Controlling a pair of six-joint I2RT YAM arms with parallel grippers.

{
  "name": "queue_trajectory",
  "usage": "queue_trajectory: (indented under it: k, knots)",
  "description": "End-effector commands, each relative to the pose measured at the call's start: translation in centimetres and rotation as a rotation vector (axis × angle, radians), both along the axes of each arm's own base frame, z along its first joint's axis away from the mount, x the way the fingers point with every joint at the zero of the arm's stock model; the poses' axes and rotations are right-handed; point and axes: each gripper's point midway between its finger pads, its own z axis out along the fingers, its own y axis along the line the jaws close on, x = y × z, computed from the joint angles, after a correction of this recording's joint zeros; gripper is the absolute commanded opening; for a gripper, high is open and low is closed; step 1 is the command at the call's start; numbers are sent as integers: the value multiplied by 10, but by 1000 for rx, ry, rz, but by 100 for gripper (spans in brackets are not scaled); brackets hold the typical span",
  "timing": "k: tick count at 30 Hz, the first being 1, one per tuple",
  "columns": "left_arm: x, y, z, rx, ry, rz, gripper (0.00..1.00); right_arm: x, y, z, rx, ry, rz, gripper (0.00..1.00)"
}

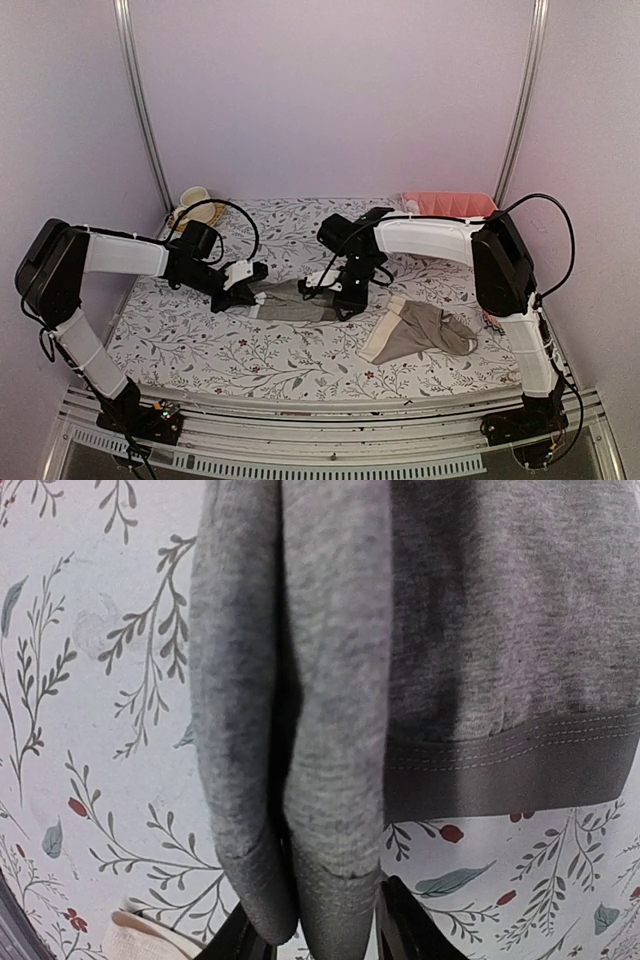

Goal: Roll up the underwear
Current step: Fold the underwear at the center of the board.

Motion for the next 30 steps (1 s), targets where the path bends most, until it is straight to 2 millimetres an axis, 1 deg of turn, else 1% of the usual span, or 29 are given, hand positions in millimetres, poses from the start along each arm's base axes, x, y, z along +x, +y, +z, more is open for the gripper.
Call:
queue_trajectory:
  k: [1, 5, 7, 11, 15, 18, 21, 27, 30]
  knots:
    - [11, 2, 5, -9, -10, 29, 0, -5, 13, 11, 64, 19, 15, 38]
    - [12, 2, 5, -12, -1, 35, 0, -15, 27, 16, 147, 23, 41, 43]
    - [11, 2, 3, -10, 3, 35, 0, -16, 32, 19, 170, 5, 44, 44]
    - [11, 3, 1, -6, 6, 38, 0, -10, 35, 22, 186, -37, 11, 44]
    - [12, 3, 1, -5, 2, 46, 0, -14, 37, 25, 217, -32, 5, 43]
    - [14, 5, 0, 0, 3, 58, 0, -10, 37, 29, 239, -66, -7, 42]
    - [15, 5, 0, 1, 2, 60, 0, -6, 36, 29, 243, -96, -33, 37]
    - [17, 6, 2, 1, -1, 70, 0, -5, 38, 29, 259, -98, -39, 17]
    - [21, 9, 5, 7, -14, 95, 0, 1, 39, 35, 263, -114, -51, 14]
